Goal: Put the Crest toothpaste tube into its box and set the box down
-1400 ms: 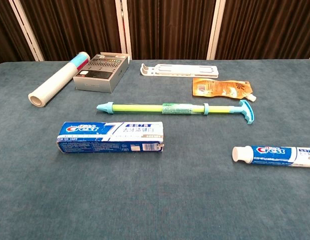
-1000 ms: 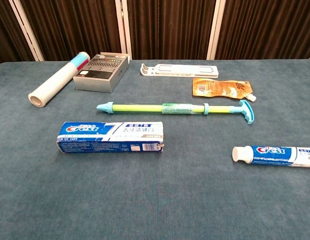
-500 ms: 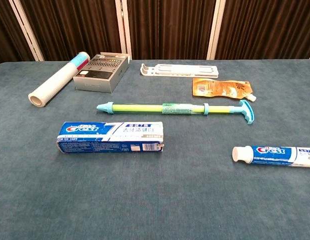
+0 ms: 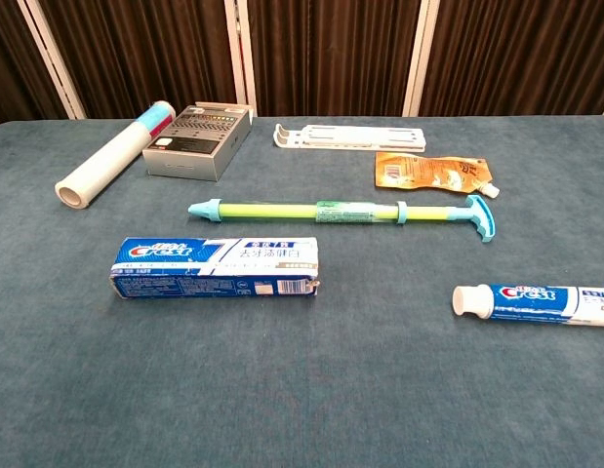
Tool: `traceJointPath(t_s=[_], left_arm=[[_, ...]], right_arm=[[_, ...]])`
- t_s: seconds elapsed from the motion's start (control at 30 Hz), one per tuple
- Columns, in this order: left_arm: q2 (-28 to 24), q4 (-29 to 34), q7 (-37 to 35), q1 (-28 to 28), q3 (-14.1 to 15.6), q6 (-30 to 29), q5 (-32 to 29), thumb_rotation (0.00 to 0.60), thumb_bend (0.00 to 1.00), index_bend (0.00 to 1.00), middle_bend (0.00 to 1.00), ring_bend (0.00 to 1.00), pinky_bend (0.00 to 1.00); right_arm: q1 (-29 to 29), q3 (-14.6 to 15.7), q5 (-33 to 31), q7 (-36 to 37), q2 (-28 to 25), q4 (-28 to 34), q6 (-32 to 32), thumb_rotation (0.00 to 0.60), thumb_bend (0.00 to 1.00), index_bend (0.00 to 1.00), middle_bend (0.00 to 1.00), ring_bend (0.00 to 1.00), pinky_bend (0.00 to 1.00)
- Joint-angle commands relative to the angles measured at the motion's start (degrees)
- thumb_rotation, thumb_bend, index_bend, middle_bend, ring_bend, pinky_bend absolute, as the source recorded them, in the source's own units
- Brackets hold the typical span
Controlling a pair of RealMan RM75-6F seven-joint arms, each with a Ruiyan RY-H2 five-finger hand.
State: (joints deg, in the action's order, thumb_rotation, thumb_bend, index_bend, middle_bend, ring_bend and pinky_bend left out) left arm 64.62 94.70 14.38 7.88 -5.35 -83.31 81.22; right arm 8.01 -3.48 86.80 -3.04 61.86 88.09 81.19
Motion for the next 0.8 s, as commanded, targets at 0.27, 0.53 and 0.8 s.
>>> traceJointPath(t_s=[0.27, 0.53, 0.8], left_arm=[[11.26, 1.29, 14.45, 7.59, -3.56, 6.33, -5.83, 0.6, 0.06, 0.18, 0.16, 0.0, 0.07], [22.37, 1.75, 28.98, 10.23, -3.58, 4.41, -9.3, 0.6, 0.06, 0.22, 0.2, 0.0, 0.07], [30.03, -0.29, 34.13, 11.2, -2.42, 2.37, -9.92, 0.6, 0.06, 0.22, 0.18, 0.0, 0.07]], right_arm=[[-1.22, 0.81, 0.67, -0.78, -0.87, 1.45, 1.46, 0.6, 0.16, 0.16, 0.05, 0.02, 0.0], [-1.69, 1.22, 0.86, -0.62, -0.62, 1.1, 1.74, 0.6, 0.16, 0.16, 0.05, 0.02, 0.0], [-2.06, 1.41, 1.2, -0.14, -0.26, 0.36, 2.27, 0.6, 0.16, 0.16, 0.05, 0.02, 0.0]])
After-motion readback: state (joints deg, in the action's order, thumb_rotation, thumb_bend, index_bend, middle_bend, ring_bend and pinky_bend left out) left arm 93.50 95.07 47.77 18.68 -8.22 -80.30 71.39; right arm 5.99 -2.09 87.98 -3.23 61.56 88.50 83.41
